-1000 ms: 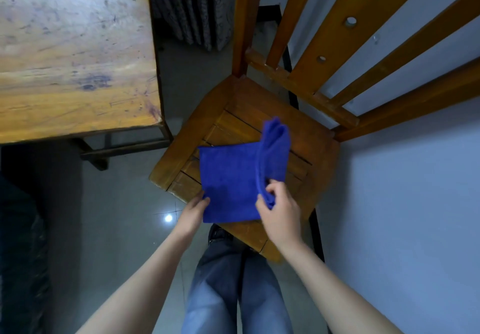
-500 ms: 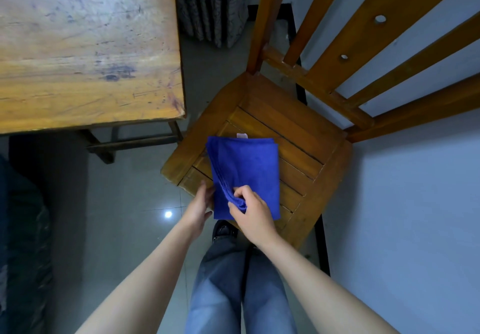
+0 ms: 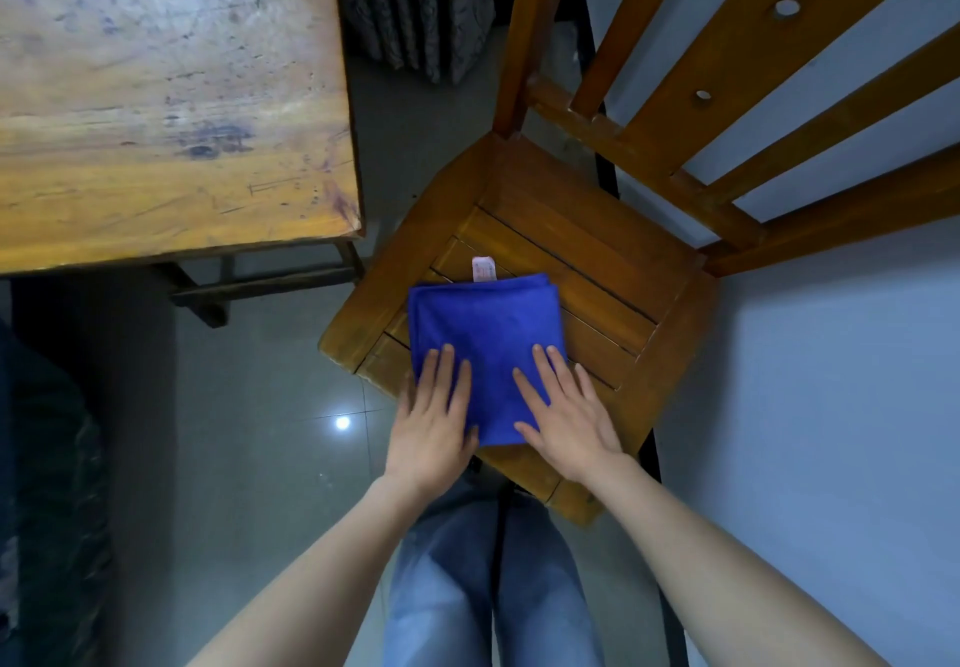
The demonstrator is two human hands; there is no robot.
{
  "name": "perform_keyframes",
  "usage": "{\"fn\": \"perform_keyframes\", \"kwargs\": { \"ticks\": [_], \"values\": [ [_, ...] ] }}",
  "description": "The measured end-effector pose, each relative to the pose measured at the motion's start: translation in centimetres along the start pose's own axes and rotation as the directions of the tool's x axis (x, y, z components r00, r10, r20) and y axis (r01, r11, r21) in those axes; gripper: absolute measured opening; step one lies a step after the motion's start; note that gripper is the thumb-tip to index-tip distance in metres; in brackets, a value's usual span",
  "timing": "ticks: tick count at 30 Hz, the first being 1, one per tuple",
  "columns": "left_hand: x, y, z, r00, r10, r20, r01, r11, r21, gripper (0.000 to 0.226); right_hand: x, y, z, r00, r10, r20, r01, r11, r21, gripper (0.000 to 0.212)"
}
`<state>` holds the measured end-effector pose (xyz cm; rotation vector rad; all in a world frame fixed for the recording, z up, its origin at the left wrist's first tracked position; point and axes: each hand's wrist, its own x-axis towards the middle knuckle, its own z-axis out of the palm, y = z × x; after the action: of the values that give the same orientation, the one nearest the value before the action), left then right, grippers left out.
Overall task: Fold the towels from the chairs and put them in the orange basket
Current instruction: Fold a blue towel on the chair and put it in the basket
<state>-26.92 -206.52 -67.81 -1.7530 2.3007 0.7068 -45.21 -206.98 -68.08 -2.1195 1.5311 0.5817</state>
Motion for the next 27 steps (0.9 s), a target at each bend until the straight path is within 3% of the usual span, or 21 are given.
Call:
{"fn": "perform_keyframes", "kwargs": {
  "ticks": [1,5,9,11,14,16,19,22,27],
  "values": [
    [0.3,-0.1,0.8,0.998,0.053,0.041,-0.055,0.997,0.060,0.100,0.1,0.5,0.6,1.000,-0.026,0.001,0.026,0.999,-0.027,0.069],
    [1.1,-1.9,2.7,0.987,0.016,0.159,-0.038,0.989,0.141,0.100,0.8,1.6,1.1,0.989,-0.075,0.127,0.083,0.995,-0.063,0.068],
    [1.4,-2.0,2.6,0.978,0.059,0.200,-0.097,0.977,0.189,0.121,1.1,1.5,0.8,0.980,-0.054,0.193,0.069,0.995,-0.070,0.072],
    [0.9,-1.1,1.8,0.986,0.068,0.149,-0.091,0.983,0.157,0.127,0.4,1.3,0.5,0.997,-0.074,0.033,0.076,0.994,-0.077,0.078],
    [-0.1,-0.2,2.0,0.980,0.186,0.065,-0.195,0.960,0.199,0.112,-0.7,1.8,0.6,0.969,-0.207,-0.136,0.192,0.975,-0.116,0.075],
    [0.0,-0.2,2.5,0.974,0.227,0.012,-0.224,0.947,0.232,0.099,-0.9,2.5,1.5,0.936,-0.310,-0.167,0.282,0.944,-0.174,0.068],
    [0.7,-0.9,3.8,0.972,0.234,-0.009,-0.224,0.937,0.267,0.087,-0.2,3.0,2.4,0.913,-0.342,-0.221,0.295,0.930,-0.219,0.057],
    [1.1,-1.3,4.6,0.958,0.271,-0.096,-0.233,0.928,0.289,0.059,0.6,2.4,3.3,0.871,-0.356,-0.340,0.272,0.924,-0.270,0.026],
    [1.4,-0.7,3.7,0.952,0.279,-0.129,-0.238,0.934,0.265,0.056,0.9,2.0,3.0,0.820,-0.354,-0.449,0.285,0.934,-0.215,0.027]
  ]
}}
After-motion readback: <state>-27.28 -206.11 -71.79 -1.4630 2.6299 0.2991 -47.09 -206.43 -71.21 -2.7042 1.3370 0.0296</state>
